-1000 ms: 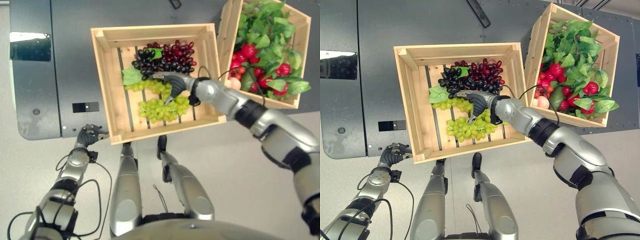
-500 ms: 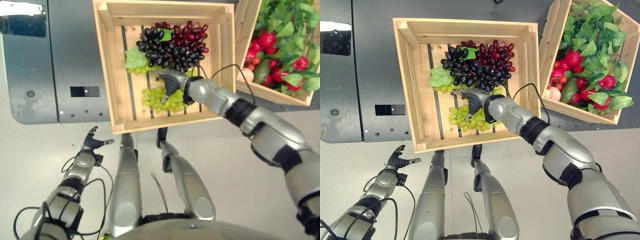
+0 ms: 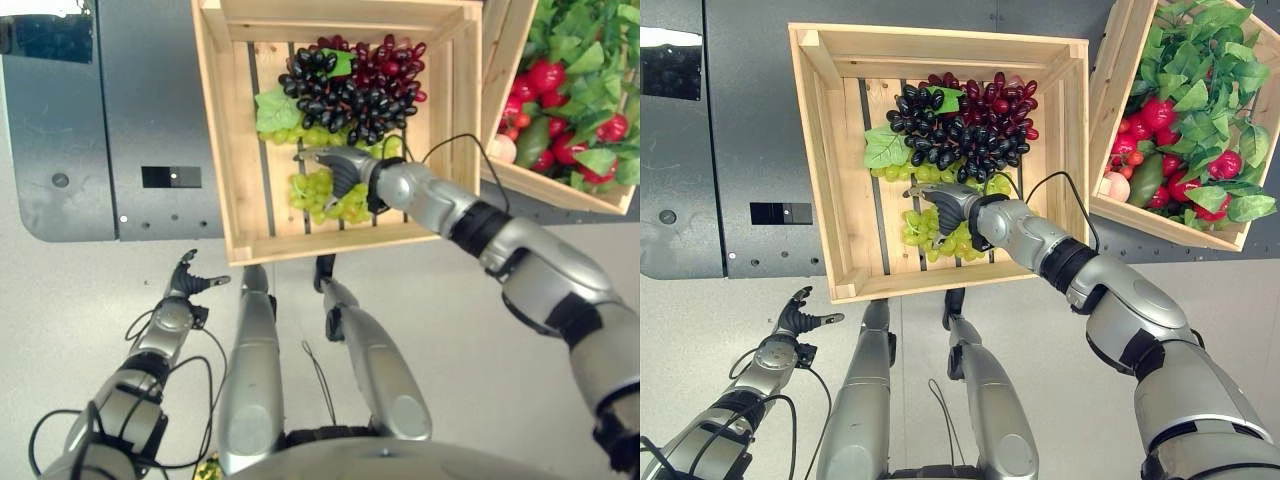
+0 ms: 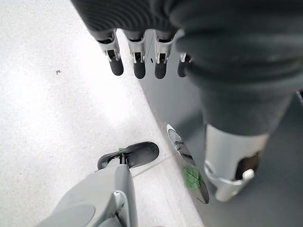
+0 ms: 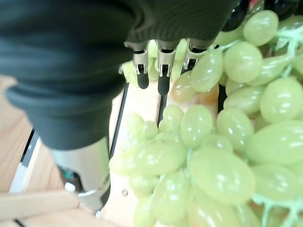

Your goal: Pick up the fruits from the basket on one side to the basket on the other side

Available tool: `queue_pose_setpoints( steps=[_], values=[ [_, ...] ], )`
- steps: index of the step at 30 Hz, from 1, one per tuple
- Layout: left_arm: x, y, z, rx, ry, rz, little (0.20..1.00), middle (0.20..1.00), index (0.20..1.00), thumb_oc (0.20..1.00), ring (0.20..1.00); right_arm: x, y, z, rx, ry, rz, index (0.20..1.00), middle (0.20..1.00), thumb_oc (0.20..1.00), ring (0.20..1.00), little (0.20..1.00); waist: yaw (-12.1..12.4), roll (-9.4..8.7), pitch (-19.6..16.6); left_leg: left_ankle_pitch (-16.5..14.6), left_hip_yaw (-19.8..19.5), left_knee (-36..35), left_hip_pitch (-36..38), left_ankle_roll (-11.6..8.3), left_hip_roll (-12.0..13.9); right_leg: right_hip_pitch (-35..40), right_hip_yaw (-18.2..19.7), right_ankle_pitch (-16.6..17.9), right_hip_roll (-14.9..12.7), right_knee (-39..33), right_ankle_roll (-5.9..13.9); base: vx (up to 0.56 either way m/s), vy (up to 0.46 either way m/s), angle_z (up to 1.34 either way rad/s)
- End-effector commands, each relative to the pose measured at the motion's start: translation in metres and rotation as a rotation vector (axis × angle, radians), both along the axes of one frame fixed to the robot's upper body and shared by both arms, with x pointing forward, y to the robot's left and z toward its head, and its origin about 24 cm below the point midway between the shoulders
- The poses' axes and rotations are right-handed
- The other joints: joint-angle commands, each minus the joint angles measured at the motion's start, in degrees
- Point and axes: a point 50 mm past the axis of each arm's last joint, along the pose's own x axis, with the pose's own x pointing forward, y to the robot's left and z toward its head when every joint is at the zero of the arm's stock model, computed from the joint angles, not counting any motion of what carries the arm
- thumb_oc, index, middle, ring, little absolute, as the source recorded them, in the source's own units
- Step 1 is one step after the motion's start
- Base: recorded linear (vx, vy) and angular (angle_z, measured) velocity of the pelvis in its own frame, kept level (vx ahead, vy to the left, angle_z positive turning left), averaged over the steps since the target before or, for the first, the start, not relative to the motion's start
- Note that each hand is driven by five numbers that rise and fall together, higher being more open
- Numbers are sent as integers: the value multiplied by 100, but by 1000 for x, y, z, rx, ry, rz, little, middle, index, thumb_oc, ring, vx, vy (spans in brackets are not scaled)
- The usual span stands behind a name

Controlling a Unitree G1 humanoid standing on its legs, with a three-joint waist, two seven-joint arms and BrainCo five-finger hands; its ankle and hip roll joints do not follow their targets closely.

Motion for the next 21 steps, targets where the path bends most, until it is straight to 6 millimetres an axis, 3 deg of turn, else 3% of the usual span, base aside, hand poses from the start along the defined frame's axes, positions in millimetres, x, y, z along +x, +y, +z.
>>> queue_pose_setpoints(
  steps=[1, 5, 8, 13, 21],
  values=[
    [-1, 6, 4, -13, -37, 39, 1000, 1000, 1000, 1000, 1000, -10, -9, -3, 0, 16, 38, 1000, 1000, 1000, 1000, 1000, -30, -312, 121, -277, 11, 234, 291, -137, 141, 5, 154, -413, -376, 787, 622, 0, 0, 0],
    [-4, 9, 4, -14, -37, 44, 1000, 1000, 1000, 1000, 1000, -16, -16, 4, -9, 9, 62, 1000, 1000, 1000, 1000, 1000, -64, -386, 121, -302, 28, 252, 330, -139, 153, 41, 162, -403, -383, 779, 631, 0, 0, 0],
    [-9, 15, 5, -10, -37, 49, 1000, 1000, 1000, 1000, 1000, -22, -38, 10, -54, 25, 61, 1000, 1000, 1000, 1000, 1000, -101, -499, 121, -340, 43, 289, 352, -137, 159, 91, 186, -400, -378, 764, 649, 0, 0, 0],
    [-11, 18, 8, -10, -47, 39, 1000, 1000, 1000, 1000, 1000, -30, -64, 11, -143, 59, 45, 1000, 1000, 1000, 1000, 1000, -129, -542, 121, -350, 20, 289, 369, -140, 164, 123, 161, -409, -396, 757, 663, 0, 0, 0],
    [-13, 21, 10, -10, -58, 36, 1000, 1000, 1000, 1000, 1000, -41, -80, 23, -168, 69, 53, 1000, 1000, 1000, 1000, 1000, -145, -581, 121, -368, 10, 332, 314, -140, 164, 94, 161, -424, -384, 786, 667, 0, 0, 0]
  ],
)
